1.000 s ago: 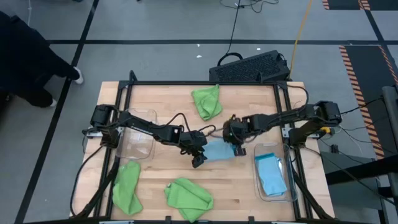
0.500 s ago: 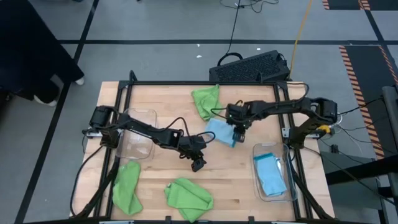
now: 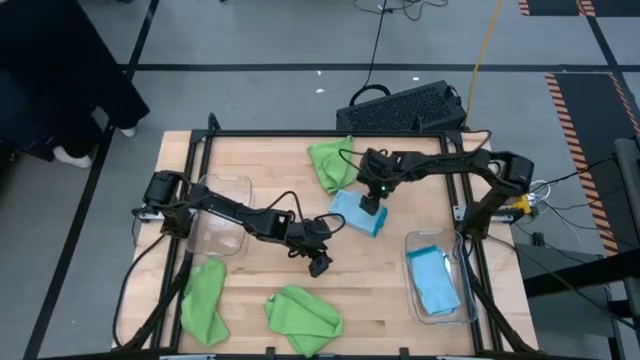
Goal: Sort microfiber towel by color & place in baskets
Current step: Put the folded blue microfiber towel into the right transparent bin
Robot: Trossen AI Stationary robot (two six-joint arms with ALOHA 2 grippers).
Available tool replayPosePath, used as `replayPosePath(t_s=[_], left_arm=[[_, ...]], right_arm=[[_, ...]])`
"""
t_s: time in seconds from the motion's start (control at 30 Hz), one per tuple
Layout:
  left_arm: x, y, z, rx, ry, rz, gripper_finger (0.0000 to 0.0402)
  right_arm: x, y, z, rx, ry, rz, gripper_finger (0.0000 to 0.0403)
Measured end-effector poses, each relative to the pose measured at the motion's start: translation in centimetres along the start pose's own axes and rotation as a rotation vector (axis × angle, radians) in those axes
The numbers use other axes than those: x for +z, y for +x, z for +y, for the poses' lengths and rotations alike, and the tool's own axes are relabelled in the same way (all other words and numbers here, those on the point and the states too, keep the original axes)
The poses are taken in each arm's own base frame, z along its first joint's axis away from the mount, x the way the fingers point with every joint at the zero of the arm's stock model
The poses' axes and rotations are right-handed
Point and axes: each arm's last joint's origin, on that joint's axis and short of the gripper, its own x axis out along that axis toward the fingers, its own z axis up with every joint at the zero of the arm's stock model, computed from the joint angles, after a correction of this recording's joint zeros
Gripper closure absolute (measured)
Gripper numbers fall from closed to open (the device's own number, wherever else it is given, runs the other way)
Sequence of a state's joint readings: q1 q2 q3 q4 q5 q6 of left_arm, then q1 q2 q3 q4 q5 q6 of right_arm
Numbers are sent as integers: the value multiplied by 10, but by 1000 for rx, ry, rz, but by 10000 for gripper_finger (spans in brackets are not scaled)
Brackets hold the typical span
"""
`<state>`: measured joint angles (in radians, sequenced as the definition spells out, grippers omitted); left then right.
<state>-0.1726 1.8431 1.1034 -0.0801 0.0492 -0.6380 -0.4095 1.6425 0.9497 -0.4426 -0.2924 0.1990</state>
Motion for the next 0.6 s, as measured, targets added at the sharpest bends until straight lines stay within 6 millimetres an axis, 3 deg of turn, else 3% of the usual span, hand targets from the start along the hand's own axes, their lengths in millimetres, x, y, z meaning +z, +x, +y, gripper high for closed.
replayPosePath(t_s=[0.27,0.43,0.6], left_arm=[[1,0,1,2,0,-4,174],[3,0,3,10,1,-9,174],[6,0,7,43,-6,-38,174]], right_arm=[[5,32,-6,-14,18,15,136],[3,34,1,-82,-28,6,161],[2,35,6,-180,-17,-28,210]])
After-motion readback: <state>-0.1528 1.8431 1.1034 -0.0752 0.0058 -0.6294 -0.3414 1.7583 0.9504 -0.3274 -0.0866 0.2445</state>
